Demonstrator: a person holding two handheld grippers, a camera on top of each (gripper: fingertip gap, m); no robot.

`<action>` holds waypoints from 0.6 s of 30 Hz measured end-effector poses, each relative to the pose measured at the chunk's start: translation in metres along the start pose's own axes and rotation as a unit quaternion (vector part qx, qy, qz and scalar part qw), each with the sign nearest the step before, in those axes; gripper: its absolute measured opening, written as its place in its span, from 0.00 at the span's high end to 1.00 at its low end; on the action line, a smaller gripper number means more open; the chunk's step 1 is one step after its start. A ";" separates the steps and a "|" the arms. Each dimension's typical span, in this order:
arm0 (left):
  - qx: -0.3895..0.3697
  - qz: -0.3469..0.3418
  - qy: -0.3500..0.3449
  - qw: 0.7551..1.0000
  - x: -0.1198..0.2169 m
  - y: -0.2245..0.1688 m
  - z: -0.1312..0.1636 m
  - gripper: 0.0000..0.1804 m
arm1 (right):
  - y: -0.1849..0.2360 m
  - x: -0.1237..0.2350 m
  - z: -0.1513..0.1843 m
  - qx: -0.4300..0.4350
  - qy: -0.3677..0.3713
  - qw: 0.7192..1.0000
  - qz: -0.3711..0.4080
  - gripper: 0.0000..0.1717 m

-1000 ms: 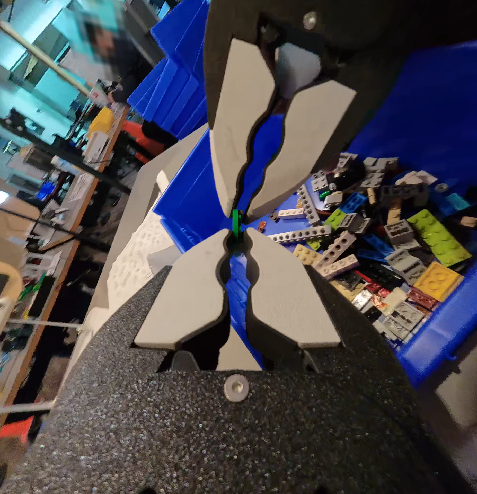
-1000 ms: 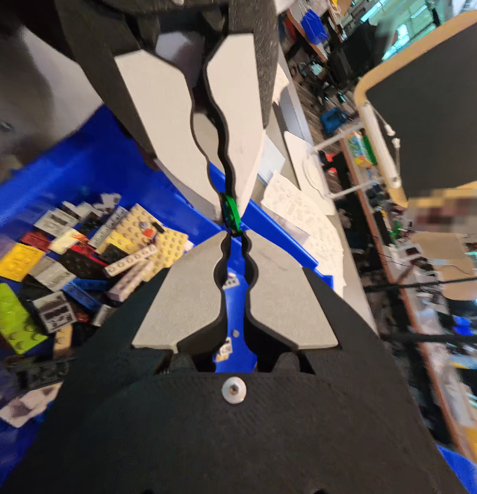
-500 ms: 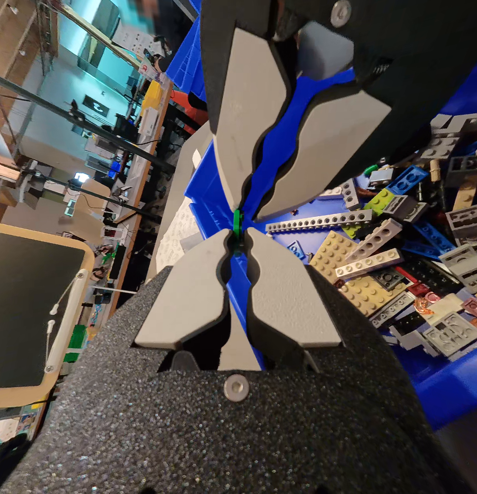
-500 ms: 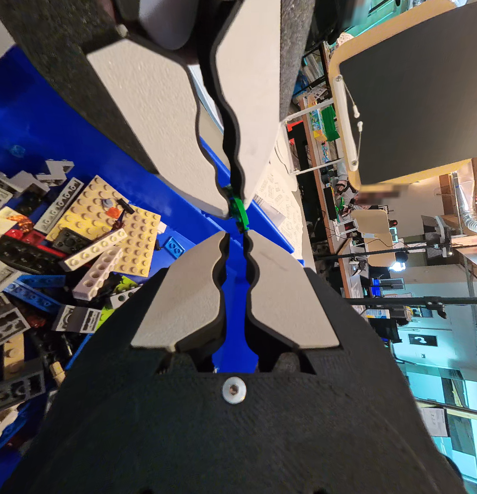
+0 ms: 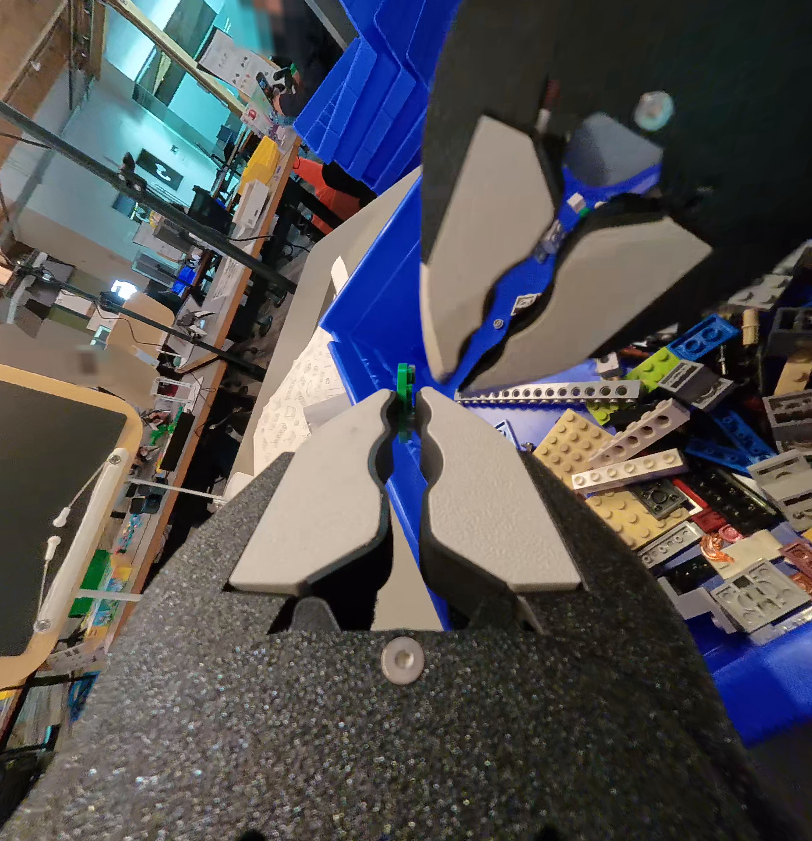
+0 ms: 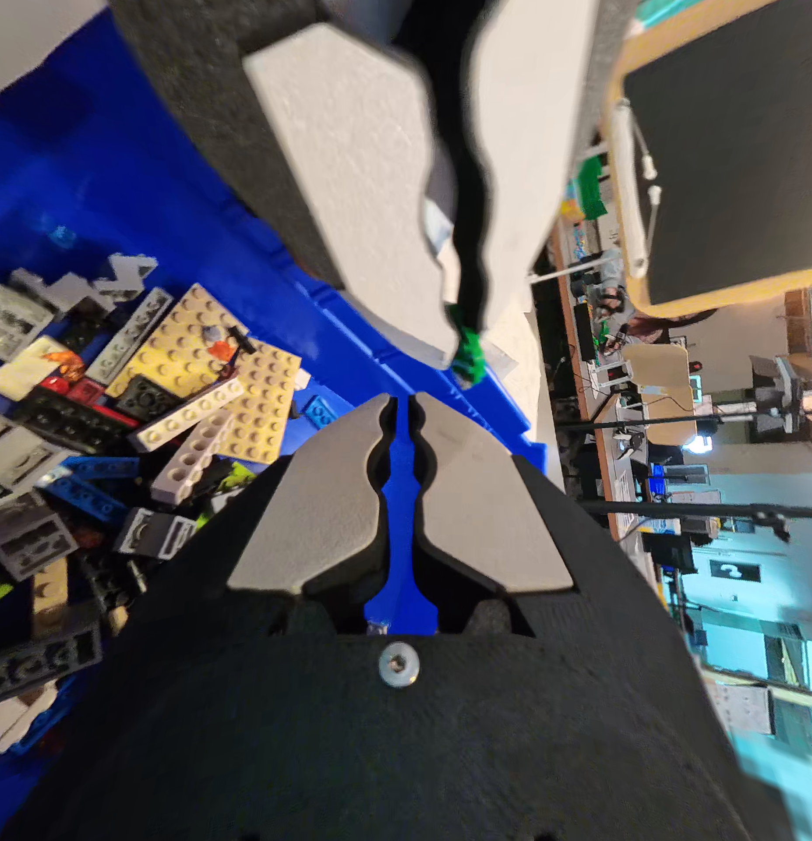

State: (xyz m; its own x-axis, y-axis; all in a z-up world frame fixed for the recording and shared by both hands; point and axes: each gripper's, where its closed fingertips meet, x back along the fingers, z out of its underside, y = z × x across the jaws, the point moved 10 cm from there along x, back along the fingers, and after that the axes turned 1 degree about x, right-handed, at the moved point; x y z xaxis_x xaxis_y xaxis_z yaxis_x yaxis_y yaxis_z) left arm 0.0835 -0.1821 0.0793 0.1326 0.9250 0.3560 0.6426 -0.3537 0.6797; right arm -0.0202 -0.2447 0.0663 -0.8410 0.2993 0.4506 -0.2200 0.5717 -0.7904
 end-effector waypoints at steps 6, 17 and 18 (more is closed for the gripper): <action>-0.043 0.000 -0.021 0.999 0.002 -0.005 -0.002 0.97 | -0.009 0.003 0.001 -0.035 -0.015 0.999 0.025 0.91; -0.060 -0.044 -0.049 0.996 0.004 -0.007 -0.001 0.96 | -0.007 0.004 0.001 -0.043 -0.027 0.999 0.012 0.86; -0.059 -0.043 -0.051 0.996 0.004 -0.007 -0.001 0.97 | -0.006 0.004 0.001 -0.045 -0.029 0.999 0.009 0.86</action>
State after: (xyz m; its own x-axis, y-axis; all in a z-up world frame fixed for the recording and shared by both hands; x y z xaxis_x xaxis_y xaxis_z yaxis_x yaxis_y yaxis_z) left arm 0.0785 -0.1761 0.0764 0.1601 0.9600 0.2297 0.5625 -0.2800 0.7780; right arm -0.0233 -0.2481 0.0728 -0.8721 0.2680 0.4095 -0.1611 0.6329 -0.7573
